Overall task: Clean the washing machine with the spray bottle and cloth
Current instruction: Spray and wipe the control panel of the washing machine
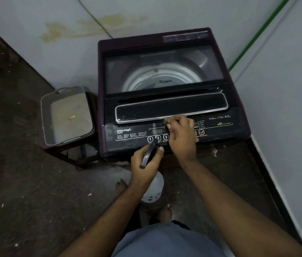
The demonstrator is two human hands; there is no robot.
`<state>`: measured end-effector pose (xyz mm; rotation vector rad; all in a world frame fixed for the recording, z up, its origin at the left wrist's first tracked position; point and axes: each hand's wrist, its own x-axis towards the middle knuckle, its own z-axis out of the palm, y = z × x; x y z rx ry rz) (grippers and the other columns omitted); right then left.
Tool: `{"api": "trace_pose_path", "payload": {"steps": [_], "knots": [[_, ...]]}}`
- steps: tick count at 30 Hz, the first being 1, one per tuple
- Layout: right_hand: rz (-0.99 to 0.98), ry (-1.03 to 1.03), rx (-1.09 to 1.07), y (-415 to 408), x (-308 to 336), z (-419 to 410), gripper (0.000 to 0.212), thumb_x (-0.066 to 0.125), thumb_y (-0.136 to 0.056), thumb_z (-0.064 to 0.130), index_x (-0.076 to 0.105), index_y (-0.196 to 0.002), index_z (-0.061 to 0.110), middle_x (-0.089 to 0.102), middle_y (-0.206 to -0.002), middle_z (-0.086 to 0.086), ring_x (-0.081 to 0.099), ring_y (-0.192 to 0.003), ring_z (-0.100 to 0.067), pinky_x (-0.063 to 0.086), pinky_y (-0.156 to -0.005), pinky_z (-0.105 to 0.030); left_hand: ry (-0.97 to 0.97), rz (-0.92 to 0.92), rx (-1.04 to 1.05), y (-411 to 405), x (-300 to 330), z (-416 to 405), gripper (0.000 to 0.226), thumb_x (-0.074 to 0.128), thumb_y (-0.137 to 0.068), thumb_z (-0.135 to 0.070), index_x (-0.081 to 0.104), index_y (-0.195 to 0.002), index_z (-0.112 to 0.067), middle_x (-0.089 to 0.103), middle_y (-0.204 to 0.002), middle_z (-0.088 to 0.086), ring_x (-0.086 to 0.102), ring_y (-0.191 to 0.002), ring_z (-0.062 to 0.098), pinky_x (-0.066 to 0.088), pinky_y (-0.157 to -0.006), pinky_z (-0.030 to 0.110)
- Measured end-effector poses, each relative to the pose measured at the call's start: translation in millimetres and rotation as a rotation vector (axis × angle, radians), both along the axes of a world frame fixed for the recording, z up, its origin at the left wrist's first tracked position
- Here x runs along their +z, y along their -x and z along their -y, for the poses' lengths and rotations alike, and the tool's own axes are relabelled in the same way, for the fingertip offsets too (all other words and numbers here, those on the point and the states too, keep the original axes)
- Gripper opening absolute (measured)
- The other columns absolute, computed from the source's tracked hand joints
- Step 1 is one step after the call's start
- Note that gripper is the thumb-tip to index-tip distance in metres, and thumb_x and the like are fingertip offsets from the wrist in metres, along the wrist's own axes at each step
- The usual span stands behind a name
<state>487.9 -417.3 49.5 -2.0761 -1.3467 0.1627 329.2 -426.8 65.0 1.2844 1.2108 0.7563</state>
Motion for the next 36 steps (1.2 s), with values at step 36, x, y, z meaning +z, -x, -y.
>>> {"api": "trace_pose_path", "payload": {"steps": [36], "knots": [[0.288, 0.079, 0.698, 47, -13, -18, 0.048, 0.037, -0.099, 0.030, 0.059, -0.142, 0.029, 0.051, -0.153, 0.004, 0.037, -0.149, -0.026, 0.033, -0.118, -0.046, -0.102, 0.027, 0.136, 54, 3, 3, 0.027, 0.069, -0.100, -0.022, 0.073, -0.085, -0.001, 0.066, -0.071, 0.023, 0.061, -0.057, 0.034, 0.050, -0.047, 0.053]]}}
